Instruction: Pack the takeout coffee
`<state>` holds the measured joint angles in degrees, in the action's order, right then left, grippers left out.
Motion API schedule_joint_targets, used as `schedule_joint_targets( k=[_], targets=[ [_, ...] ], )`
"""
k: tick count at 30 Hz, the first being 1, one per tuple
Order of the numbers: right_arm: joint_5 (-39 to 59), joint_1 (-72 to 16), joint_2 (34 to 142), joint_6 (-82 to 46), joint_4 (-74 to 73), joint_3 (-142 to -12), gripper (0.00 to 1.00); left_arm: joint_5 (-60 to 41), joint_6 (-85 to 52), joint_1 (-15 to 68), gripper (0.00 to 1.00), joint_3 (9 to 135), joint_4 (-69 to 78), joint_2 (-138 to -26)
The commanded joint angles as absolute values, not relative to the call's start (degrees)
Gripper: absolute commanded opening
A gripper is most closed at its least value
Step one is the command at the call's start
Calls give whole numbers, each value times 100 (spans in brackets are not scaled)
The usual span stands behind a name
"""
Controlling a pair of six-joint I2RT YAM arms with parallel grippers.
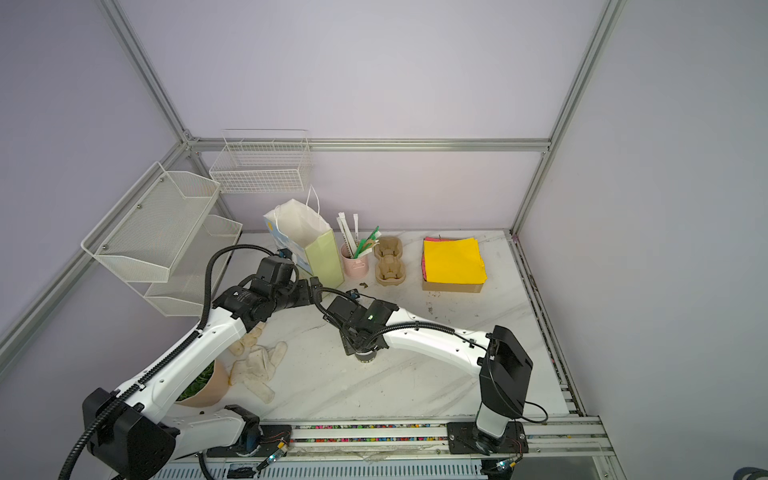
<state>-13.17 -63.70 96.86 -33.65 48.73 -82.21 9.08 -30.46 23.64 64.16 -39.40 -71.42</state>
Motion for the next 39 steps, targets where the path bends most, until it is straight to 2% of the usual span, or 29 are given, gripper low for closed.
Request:
schedule_joint_targets(
  k=[1,20,39],
  targets=[
    [-1511,-6403,9516,-3539,5025,-8256,71,825,-2944,2309,100,6256,-3740,-7142],
    [-1320,-6469,9627,-3630,4867,-7892,72,800,-2926,2312,100,6244,-3751,-7149],
    [-1582,-6513,9489,-3769,5043,-8209,72,762,-2912,2307,100,6251,-3760,-7155]
  ],
)
